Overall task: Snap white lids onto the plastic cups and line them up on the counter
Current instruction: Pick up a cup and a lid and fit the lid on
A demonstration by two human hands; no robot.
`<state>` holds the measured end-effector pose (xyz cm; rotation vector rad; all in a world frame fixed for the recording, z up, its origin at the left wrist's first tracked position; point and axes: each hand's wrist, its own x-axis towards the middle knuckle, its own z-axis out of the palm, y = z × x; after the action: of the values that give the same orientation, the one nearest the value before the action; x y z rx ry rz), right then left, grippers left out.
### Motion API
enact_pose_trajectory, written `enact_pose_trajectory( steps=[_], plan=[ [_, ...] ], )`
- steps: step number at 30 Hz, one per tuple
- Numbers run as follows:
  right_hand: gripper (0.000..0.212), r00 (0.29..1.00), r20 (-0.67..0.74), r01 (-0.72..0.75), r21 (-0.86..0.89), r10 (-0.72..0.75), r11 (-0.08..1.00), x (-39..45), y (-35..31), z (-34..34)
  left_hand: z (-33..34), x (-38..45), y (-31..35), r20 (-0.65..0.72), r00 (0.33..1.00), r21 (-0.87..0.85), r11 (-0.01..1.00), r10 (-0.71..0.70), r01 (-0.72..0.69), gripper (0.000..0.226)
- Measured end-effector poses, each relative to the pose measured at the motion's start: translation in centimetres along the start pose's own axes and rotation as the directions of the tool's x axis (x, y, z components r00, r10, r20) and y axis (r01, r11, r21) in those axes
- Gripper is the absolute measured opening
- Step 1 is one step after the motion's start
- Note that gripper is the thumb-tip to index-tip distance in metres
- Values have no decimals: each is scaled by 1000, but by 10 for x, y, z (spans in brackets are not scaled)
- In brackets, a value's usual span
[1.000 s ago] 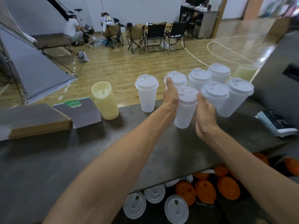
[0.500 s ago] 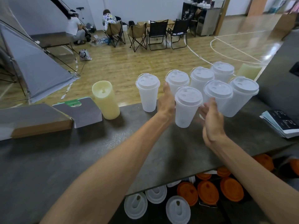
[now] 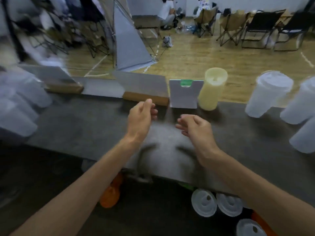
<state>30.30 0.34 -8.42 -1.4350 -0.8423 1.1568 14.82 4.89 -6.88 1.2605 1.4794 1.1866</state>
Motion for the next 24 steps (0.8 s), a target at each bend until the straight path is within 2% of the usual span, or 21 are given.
enact_pose_trajectory(
  steps=[3, 7, 9, 13, 15, 17, 20, 24],
  plan=[
    [14, 974, 223, 57, -100, -33, 993, 0, -11, 93, -90, 8, -7, -183, 983, 58, 998, 22, -12, 23],
    [16, 889, 456, 126, -184, -28, 975, -2, -17, 205, -200, 9, -26, -381, 924, 98, 995, 13, 26, 14],
    [22, 838, 545, 160, -204, -23, 966, -7, -18, 258, -246, 9, -37, -508, 861, 96, 992, -18, 77, 16],
    [39, 733, 680, 205, -234, 9, 950, -16, -19, 349, -320, 21, -52, -686, 724, 27, 990, -81, 135, 40],
    [44, 693, 720, 191, -220, 27, 957, -19, -24, 390, -349, 34, -56, -708, 694, -33, 988, -128, 149, 52],
    [43, 659, 751, 167, -208, 48, 964, -21, -28, 424, -369, 50, -59, -707, 690, -94, 987, -158, 130, 54],
    [43, 636, 769, 126, -180, 60, 976, -21, -28, 460, -383, 70, -64, -661, 734, -168, 984, -159, 63, 41],
    [43, 632, 771, 77, -162, 77, 984, -16, -24, 469, -373, 77, -73, -604, 788, -161, 987, -115, 20, 45]
  ],
)
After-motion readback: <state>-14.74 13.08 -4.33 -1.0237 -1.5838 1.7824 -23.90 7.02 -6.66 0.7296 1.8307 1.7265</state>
